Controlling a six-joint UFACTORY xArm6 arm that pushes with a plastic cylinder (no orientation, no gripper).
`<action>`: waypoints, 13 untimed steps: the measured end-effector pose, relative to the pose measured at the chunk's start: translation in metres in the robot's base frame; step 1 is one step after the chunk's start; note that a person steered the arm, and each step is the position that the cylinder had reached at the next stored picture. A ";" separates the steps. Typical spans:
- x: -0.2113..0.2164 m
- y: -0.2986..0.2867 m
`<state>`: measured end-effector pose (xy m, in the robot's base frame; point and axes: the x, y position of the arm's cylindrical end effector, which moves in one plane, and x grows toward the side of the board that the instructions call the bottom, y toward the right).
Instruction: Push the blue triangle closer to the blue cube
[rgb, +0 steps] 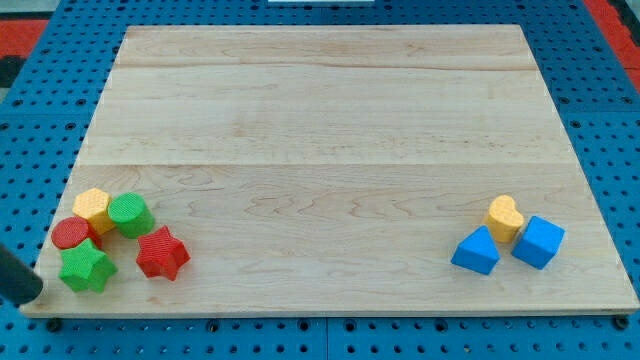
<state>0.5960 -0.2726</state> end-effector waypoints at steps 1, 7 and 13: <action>-0.014 0.023; 0.022 0.060; -0.044 0.416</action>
<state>0.5520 0.1437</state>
